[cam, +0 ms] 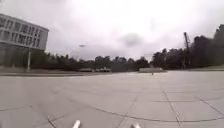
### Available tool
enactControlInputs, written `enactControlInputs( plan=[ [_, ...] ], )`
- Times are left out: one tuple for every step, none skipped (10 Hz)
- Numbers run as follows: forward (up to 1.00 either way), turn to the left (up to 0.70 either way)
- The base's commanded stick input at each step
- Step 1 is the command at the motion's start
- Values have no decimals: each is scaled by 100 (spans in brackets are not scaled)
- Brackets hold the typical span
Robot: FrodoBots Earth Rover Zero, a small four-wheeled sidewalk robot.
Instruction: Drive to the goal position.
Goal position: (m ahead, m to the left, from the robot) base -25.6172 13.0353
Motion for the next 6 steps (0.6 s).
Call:
enactControlInputs(
  plan=[
    [-70, -35],
    [-70, -35],
    [-70, -35],
    [-70, -35],
    [-70, -35],
    [-70, -35]
  ],
)
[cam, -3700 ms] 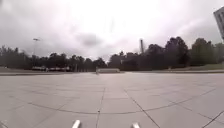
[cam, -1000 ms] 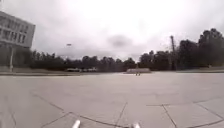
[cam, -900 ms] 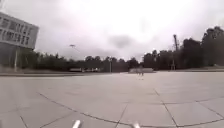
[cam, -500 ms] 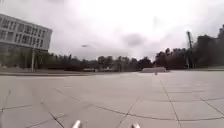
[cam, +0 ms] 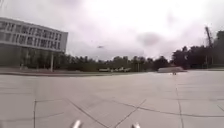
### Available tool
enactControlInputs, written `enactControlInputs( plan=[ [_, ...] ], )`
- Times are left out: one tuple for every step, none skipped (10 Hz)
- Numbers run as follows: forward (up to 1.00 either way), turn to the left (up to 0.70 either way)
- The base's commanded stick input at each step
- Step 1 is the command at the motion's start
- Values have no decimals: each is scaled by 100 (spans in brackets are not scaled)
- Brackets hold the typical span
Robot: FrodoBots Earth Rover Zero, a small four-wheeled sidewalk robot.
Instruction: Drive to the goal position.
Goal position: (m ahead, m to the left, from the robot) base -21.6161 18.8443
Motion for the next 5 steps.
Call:
enactControlInputs(
  plan=[
    [-70, -35],
    [-70, -35],
    [-70, -35],
    [-70, -35],
    [-70, -35]
  ],
)
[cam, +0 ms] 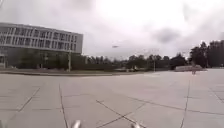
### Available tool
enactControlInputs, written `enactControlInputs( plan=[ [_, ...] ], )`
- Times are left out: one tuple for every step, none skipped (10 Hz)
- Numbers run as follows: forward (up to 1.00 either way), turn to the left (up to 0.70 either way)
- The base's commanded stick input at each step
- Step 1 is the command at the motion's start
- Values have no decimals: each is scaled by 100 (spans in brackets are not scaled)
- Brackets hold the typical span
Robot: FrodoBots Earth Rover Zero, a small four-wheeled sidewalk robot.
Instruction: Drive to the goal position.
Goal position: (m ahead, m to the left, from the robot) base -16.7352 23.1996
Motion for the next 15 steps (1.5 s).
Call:
enactControlInputs(
  plan=[
    [-70, -35],
    [-70, -35],
    [-70, -35],
    [-70, -35],
    [-70, -35],
    [-68, -31],
    [-5, -28],
    [4, -10],
    [4, 0],
    [4, 0],
    [5, 0],
    [4, 0],
    [17, 5],
    [60, 24],
    [70, 35]
  ],
)
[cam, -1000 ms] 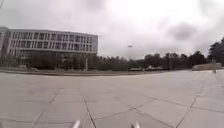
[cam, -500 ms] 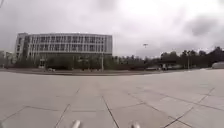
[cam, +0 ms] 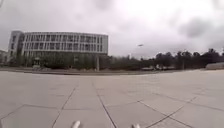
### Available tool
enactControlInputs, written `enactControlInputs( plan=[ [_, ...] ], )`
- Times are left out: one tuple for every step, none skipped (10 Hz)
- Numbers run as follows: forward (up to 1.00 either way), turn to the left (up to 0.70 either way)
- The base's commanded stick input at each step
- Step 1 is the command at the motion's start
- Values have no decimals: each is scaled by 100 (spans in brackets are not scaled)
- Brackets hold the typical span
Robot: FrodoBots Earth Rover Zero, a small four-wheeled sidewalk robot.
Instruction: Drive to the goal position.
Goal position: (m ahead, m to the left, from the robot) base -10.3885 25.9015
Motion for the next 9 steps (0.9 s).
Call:
enactControlInputs(
  plan=[
    [70, 35],
    [70, 35],
    [70, 35],
    [70, 35],
    [70, 35],
    [70, 35],
    [70, 35],
    [70, 35],
    [70, 35]
  ],
)
